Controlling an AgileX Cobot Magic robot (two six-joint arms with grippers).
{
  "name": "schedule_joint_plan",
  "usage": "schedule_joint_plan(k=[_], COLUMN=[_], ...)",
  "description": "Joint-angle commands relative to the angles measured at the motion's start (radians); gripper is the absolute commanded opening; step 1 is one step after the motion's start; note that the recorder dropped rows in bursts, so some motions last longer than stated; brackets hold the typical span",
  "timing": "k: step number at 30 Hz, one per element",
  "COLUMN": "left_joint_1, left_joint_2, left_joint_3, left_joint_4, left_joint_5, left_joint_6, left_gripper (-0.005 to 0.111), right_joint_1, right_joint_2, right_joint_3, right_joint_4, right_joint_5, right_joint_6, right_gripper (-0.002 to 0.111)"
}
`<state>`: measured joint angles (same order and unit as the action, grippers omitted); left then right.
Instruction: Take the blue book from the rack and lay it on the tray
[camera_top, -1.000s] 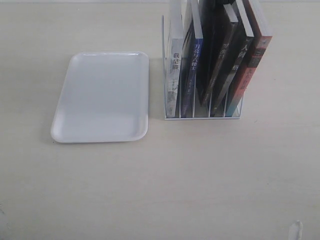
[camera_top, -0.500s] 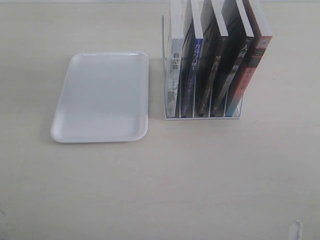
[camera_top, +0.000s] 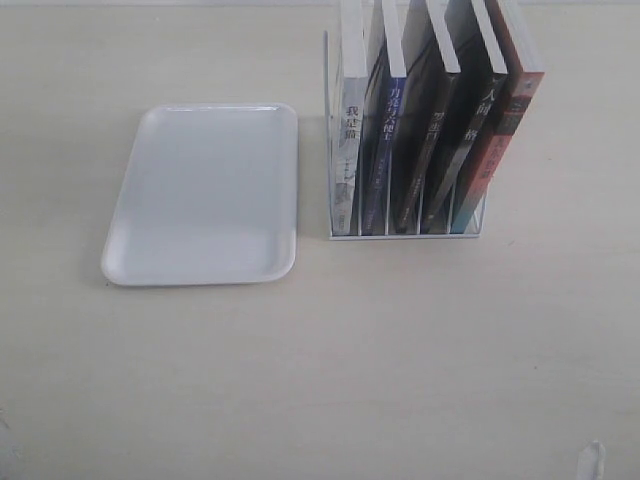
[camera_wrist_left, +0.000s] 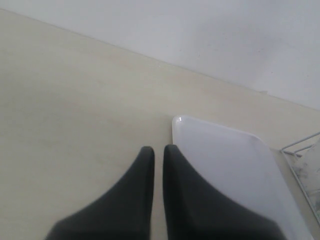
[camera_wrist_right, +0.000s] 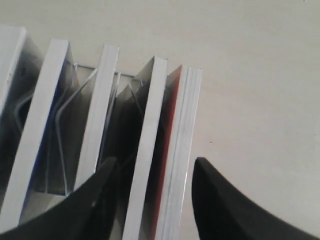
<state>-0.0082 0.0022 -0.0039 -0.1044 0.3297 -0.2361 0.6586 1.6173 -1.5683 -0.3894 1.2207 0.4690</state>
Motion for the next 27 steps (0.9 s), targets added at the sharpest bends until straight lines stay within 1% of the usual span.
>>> schedule_joint_plan(k=[1,4,7,9,12,17,27], left_joint_1=[-0.003,-0.003,-0.003,-0.003,-0.003,-0.003,-0.003], left_joint_2=[-0.002,-0.002,-0.002,-0.002,-0.002,-0.002,-0.002], left_joint_3=[0.004,0.004,0.004,0.004,0.004,0.004,0.004], left_joint_4=[-0.006,-0.006,-0.006,-0.006,-0.006,-0.006,-0.006], left_joint_5=[-0.015,-0.015,-0.015,-0.015,-0.015,-0.015,-0.015], left_joint_6=[0.001,0.001,0.001,0.001,0.001,0.001,0.001], left_gripper=[0.006,0.006,0.006,0.006,0.006,0.006,0.006], right_joint_1=[-0.016,-0.067,-0.132,-0.154,-0.161,-0.161,-0.161], right_joint_2=[-0.010,-0.010,-0.010,-0.010,-0.010,0.008,0.067], right_joint_3=[0.009,0.009,0.009,0.009,0.009,0.009,0.009], right_joint_4=[-0.025,-0.002,0.104,0.177,0.175,0.138,0.134], right_joint_5=[0.000,0.000,0.000,0.000,0.000,0.000,0.000], right_joint_6=[0.005,0.005,-0.010,-0.033,-0.062,-0.064,-0.066], right_gripper=[0.044,0.044,0.044,0.044,0.044,0.044,0.044])
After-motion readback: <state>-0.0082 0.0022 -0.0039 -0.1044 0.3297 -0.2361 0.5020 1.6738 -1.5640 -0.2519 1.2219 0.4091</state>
